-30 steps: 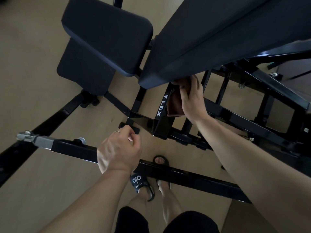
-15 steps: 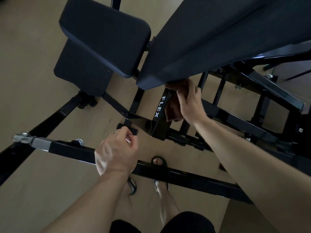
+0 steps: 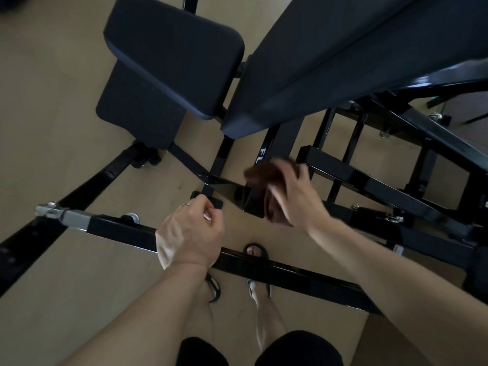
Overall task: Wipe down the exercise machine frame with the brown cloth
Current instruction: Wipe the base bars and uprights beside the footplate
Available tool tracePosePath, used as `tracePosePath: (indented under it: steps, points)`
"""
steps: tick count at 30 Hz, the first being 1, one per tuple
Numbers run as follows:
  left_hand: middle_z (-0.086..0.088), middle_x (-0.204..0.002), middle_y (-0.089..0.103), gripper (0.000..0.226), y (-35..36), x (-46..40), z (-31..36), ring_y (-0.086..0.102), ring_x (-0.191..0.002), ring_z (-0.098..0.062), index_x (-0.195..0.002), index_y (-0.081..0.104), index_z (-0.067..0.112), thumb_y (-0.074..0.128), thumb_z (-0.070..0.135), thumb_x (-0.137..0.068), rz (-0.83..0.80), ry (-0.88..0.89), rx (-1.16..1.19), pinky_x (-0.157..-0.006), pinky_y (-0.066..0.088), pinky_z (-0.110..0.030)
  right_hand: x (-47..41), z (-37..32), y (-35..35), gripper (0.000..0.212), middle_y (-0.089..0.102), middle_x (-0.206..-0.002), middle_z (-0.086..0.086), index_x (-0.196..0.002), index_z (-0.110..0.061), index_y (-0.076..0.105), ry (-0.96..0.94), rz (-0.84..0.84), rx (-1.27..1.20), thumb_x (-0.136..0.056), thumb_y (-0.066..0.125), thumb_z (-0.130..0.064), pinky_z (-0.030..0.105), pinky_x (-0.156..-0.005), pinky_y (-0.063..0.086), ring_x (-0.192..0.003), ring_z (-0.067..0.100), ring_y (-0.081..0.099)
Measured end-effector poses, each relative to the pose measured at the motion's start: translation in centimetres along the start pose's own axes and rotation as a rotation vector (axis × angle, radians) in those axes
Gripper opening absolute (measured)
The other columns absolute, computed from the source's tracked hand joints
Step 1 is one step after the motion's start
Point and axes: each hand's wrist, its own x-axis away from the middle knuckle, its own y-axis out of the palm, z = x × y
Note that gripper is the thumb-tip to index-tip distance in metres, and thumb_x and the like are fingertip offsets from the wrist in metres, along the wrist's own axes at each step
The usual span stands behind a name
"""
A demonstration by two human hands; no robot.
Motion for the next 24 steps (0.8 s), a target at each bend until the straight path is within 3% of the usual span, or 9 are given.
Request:
tracePosePath:
  steps: [1,3,7,10,13,15,17,20,24]
  points:
    - [0.009,-0.065,0.056,0.021,0.0,0.0,0.0,0.055,-0.059,-0.021,-0.077,0.054,0.029,0.046,0.039,-0.093,0.002,0.004,0.001,-0.055,0.046,-0.032,-1.7,-0.4,-0.5,0.047,0.035,-0.137,0.004,-0.151,-0.042,0.028,0.048,0.096,-0.056,-0.107,0.046,-0.04,0.022,-0.075,0.049,-0.086,0.008,0.052]
    - [0.009,-0.063,0.054,0.021,0.1,0.0,0.0,0.054,-0.057,-0.02,-0.076,0.053,0.029,0.047,0.04,-0.093,0.013,0.007,-0.006,-0.054,0.043,-0.03,-4.4,-1.6,-0.6,0.045,0.034,-0.137,0.006,-0.151,-0.039,0.03,0.149,0.225,-0.104,-0.108,0.042,-0.042,0.031,-0.077,0.052,-0.092,0.02,0.059]
    - [0.011,-0.059,0.049,0.021,0.2,0.0,-0.2,0.047,-0.053,-0.015,-0.074,0.051,0.03,0.046,0.04,-0.091,0.04,0.014,-0.01,-0.05,0.023,-0.023,-2.4,-2.8,1.7,0.043,0.031,-0.142,0.009,-0.148,-0.046,0.027,0.177,0.181,-0.058,-0.107,0.042,-0.042,0.05,-0.089,0.06,-0.101,0.031,0.063]
    - [0.011,-0.063,0.054,0.025,0.3,0.0,-0.1,0.051,-0.057,-0.017,-0.075,0.053,0.03,0.039,0.044,-0.089,0.032,0.004,-0.003,-0.051,0.026,-0.025,1.9,-2.3,3.3,0.048,0.026,-0.147,0.005,-0.149,-0.051,0.022,0.102,-0.003,0.026,-0.106,0.044,-0.043,0.047,-0.092,0.059,-0.103,0.029,0.064]
    - [0.011,-0.066,0.056,0.026,0.2,0.1,0.0,0.054,-0.059,-0.018,-0.076,0.054,0.029,0.039,0.044,-0.09,0.032,0.0,0.005,-0.053,0.036,-0.027,3.8,-1.4,2.9,0.052,0.033,-0.142,0.008,-0.15,-0.049,0.021,0.002,-0.107,0.145,-0.102,0.042,-0.049,0.035,-0.084,0.057,-0.091,0.023,0.062]
    - [0.01,-0.066,0.057,0.022,0.2,0.1,-0.1,0.055,-0.06,-0.018,-0.076,0.054,0.029,0.045,0.041,-0.093,0.029,-0.002,0.007,-0.054,0.039,-0.028,2.0,-0.9,1.8,0.051,0.036,-0.139,0.009,-0.149,-0.047,0.025,0.016,-0.045,0.071,-0.103,0.045,-0.047,0.028,-0.075,0.059,-0.081,0.015,0.058]
    - [0.011,-0.065,0.055,0.021,0.2,0.0,-0.1,0.054,-0.06,-0.018,-0.075,0.053,0.03,0.048,0.039,-0.093,0.023,-0.002,-0.002,-0.053,0.036,-0.028,-0.9,-1.4,0.8,0.045,0.036,-0.137,0.009,-0.147,-0.043,0.028,0.103,0.12,-0.023,-0.106,0.046,-0.043,0.021,-0.067,0.056,-0.079,0.015,0.059]
    - [0.01,-0.064,0.052,0.02,0.2,0.0,0.0,0.053,-0.06,-0.018,-0.075,0.052,0.029,0.048,0.038,-0.092,0.023,-0.013,-0.011,-0.052,0.029,-0.027,-3.0,-3.2,1.3,0.041,0.034,-0.136,0.012,-0.145,-0.041,0.026,0.196,0.249,-0.027,-0.107,0.042,-0.043,0.037,-0.076,0.057,-0.087,0.026,0.058]
    - [0.01,-0.065,0.055,0.02,0.4,-0.1,-0.2,0.054,-0.061,-0.018,-0.076,0.053,0.029,0.049,0.039,-0.092,0.03,-0.003,-0.004,-0.052,0.033,-0.028,0.9,-3.8,3.3,0.049,0.032,-0.143,0.014,-0.152,-0.041,0.022,0.205,0.08,0.009,-0.108,0.042,-0.041,0.039,-0.077,0.058,-0.078,0.02,0.057]
